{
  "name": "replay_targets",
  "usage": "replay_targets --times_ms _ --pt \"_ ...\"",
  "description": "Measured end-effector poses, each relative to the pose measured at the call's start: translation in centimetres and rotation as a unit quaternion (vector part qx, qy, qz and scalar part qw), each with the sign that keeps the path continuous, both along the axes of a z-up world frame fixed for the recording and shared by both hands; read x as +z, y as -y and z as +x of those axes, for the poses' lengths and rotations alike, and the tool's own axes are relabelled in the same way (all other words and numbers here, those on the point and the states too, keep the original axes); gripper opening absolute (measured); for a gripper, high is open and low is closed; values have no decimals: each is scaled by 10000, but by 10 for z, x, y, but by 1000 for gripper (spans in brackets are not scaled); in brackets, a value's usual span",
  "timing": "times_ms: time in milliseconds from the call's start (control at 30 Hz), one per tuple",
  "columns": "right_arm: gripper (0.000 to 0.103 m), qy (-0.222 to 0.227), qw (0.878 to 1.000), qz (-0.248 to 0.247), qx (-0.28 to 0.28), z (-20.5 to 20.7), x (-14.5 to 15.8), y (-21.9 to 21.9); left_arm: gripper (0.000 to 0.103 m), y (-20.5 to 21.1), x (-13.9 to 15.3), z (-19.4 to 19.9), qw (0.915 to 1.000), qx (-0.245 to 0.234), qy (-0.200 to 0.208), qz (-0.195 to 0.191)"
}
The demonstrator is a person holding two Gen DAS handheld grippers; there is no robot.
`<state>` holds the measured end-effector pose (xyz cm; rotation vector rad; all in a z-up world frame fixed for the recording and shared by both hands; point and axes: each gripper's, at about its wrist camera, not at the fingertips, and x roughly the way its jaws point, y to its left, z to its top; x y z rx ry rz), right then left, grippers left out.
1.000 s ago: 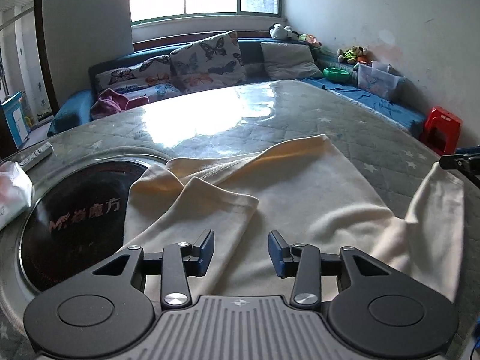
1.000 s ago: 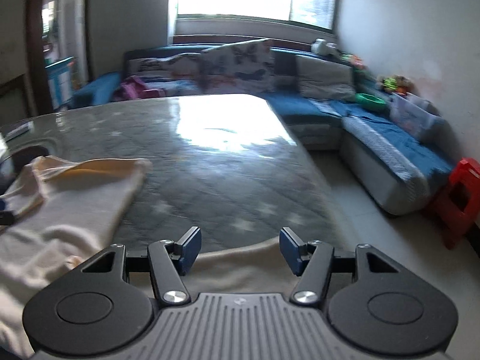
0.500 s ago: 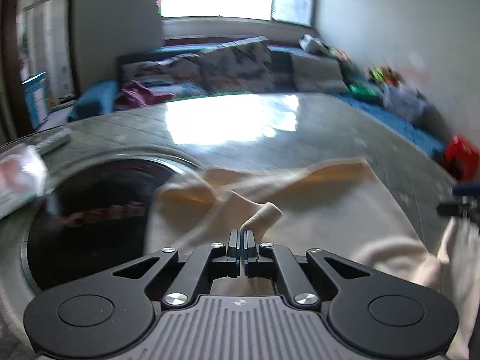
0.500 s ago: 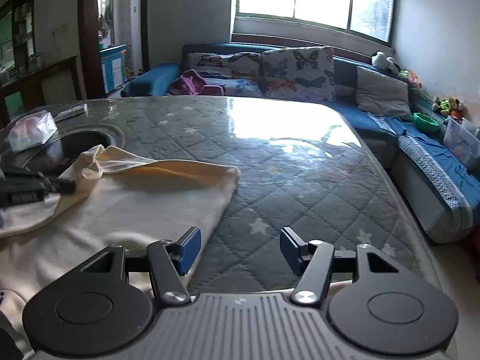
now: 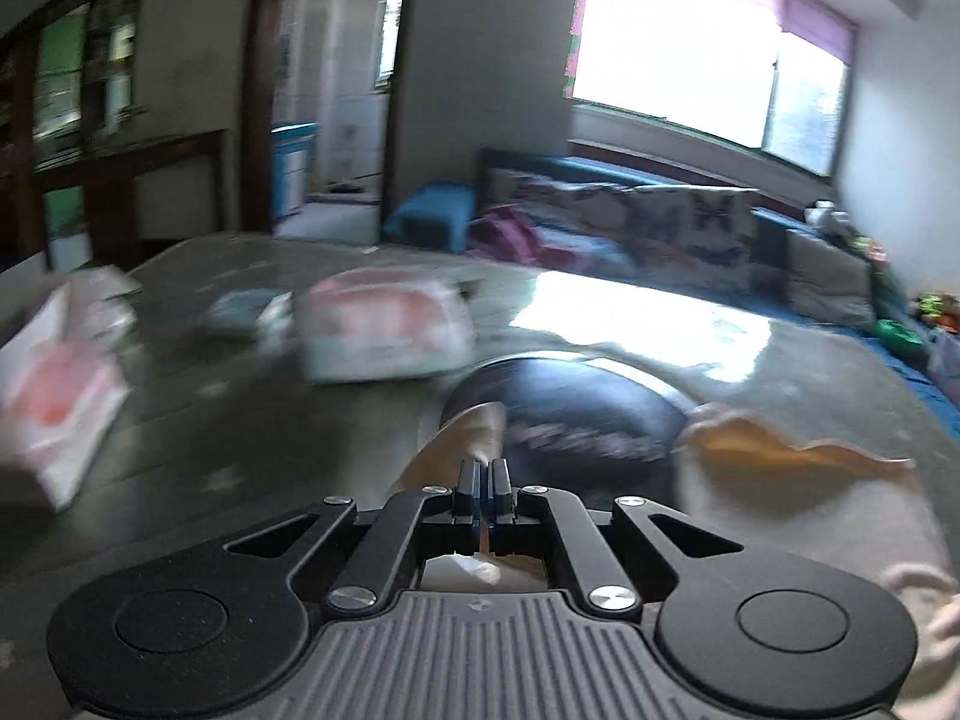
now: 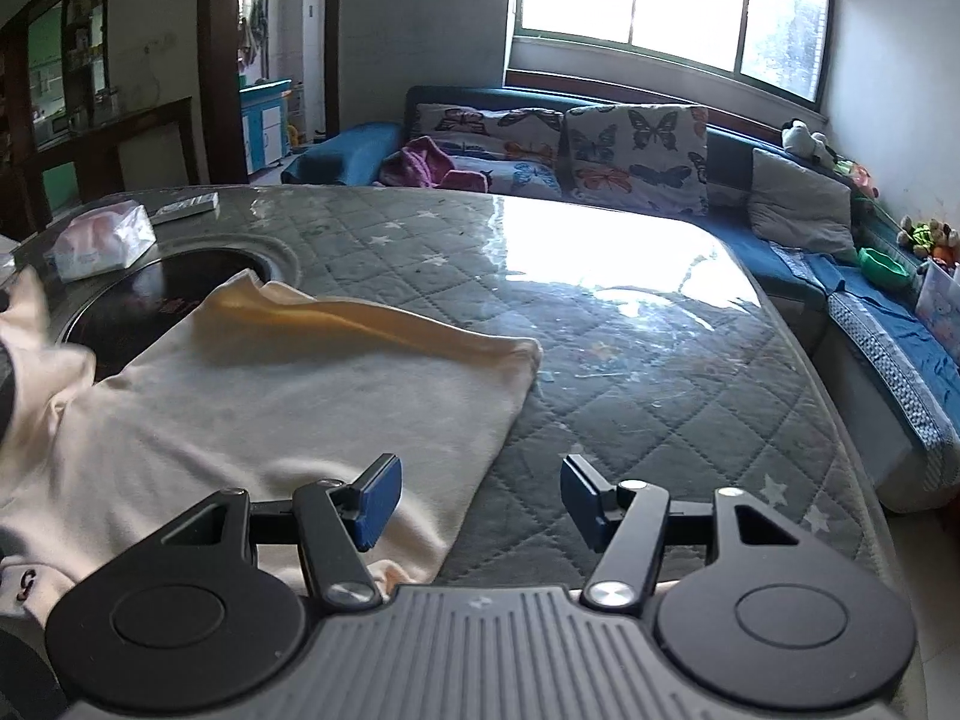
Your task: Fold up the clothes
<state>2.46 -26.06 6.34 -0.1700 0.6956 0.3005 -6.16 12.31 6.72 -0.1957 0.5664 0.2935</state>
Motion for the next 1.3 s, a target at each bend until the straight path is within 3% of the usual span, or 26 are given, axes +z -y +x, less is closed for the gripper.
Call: replay_targets --times_ms 300,467,633,767,900,1100,1300 --pt "64 -99 9998 -10 179 2 -2 -10 2 -35 -35 -20 9963 575 -564 293" --pt "64 -188 9997 52 163 11 -4 -8 2 -40 -45 -23 9936 659 -817 421" --pt "64 -280 9995 72 124 24 -9 -6 3 -44 -46 -19 9931 601 -901 440" --pt "64 -363 9992 133 100 35 -13 -3 12 -42 -43 -12 9923 482 -1023 497" --pt "61 -470 9984 286 121 48 -14 0 14 -34 -29 -6 9938 368 -893 548" --pt "51 -565 9977 325 160 67 -19 1 14 8 -14 31 9963 -440 -634 367" --pt "43 -693 9968 382 123 88 -24 2 16 65 -17 90 9891 -1302 -570 390"
